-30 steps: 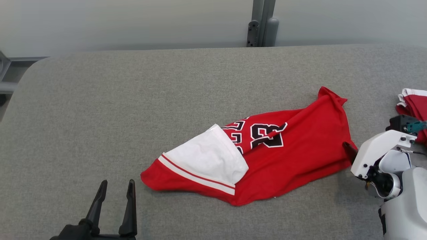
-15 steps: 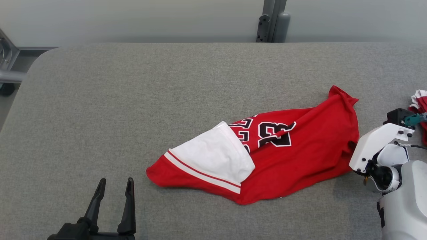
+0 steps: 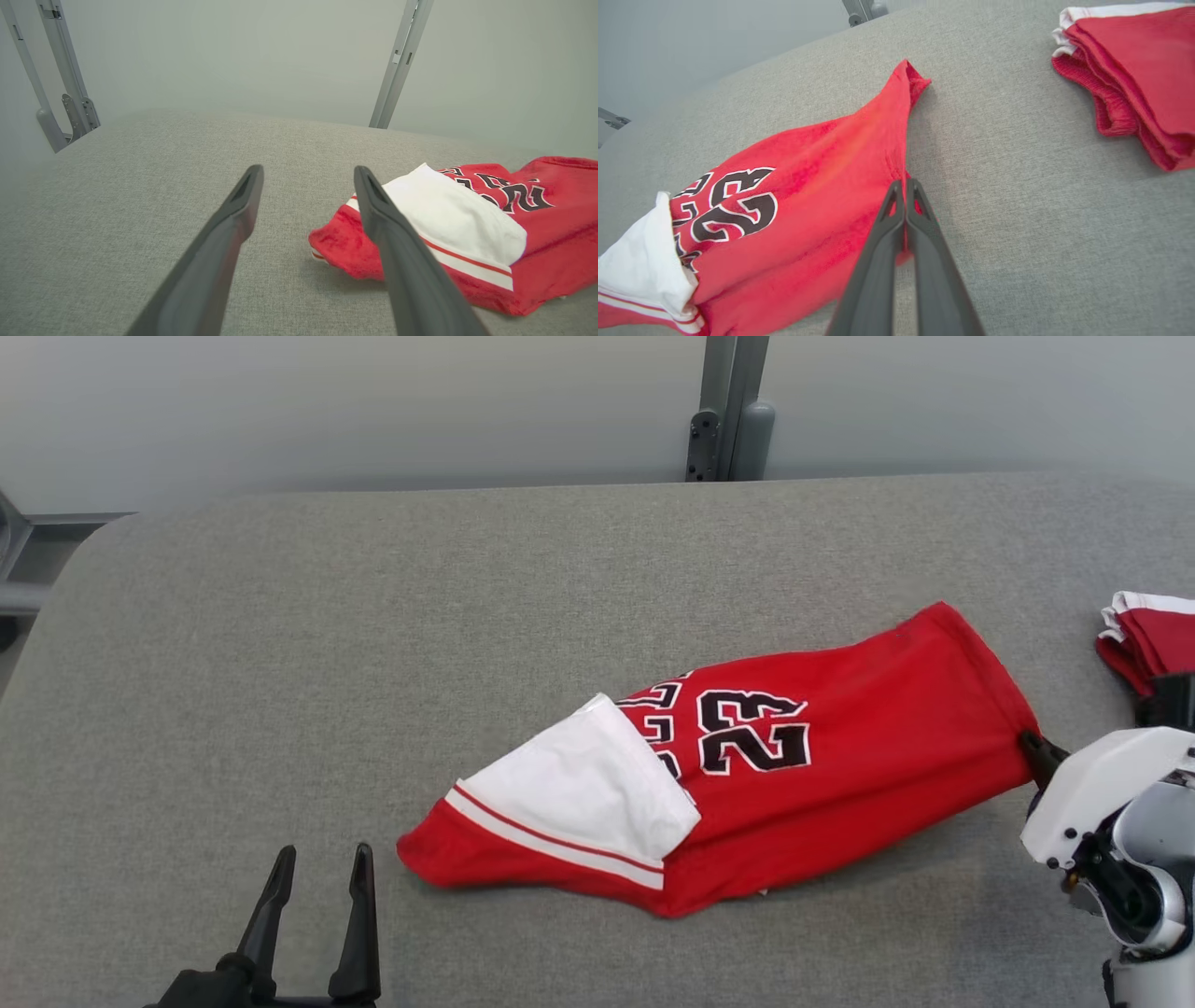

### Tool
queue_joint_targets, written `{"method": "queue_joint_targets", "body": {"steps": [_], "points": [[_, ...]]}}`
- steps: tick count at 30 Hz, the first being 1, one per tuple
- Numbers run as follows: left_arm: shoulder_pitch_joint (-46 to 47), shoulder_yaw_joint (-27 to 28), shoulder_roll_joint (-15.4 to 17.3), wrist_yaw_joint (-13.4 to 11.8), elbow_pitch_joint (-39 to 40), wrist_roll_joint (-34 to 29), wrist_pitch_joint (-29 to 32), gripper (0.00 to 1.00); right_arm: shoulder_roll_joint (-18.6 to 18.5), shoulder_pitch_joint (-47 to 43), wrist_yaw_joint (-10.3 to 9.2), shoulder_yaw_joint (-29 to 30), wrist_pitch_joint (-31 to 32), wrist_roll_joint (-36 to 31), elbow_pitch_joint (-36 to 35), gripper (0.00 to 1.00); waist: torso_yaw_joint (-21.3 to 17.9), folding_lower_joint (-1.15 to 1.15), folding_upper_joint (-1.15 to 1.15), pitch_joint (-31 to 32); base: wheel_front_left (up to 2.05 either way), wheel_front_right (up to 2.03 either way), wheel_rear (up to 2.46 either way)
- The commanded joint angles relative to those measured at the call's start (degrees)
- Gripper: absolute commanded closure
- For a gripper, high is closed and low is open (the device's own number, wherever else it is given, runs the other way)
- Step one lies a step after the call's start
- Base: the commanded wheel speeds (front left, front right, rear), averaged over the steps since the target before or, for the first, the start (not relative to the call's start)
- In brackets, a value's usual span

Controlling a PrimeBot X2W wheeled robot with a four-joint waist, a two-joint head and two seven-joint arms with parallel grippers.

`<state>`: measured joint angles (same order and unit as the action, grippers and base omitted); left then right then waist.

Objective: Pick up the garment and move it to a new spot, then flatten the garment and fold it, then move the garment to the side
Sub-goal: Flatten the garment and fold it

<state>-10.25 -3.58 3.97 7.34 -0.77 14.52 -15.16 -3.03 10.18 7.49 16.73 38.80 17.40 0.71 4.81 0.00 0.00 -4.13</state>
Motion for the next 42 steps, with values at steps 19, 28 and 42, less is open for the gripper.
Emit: {"method": "queue_joint_targets", "body": {"steps": [19,28,42], "points": [[-0.46,-1.04,-0.17,0.23,-0.30,0.57,0.05,0.00,0.10,-7.55,0.00,2.17,7.58,5.08,-14.09,1.00,-0.24,0.00,0.00,0.56,0.00,0.00,0.00],[4.40,-2.78,0.03,0.23,0.27,0.33,0.05,0.00,0.07,20.47,0.00,5.77,-6.55,-8.12,27.59,1.00,7.09,0.00,0.00,-5.75,0.00,0.00,0.00],[3.32,-1.04,-0.45,0.23,-0.53,0.20,0.05,0.00,-0.89,23.53,-0.01,5.01,-16.45,-10.04,36.02,0.00,5.95,0.00,0.00,-3.80,0.00,0.00,0.00]]}}
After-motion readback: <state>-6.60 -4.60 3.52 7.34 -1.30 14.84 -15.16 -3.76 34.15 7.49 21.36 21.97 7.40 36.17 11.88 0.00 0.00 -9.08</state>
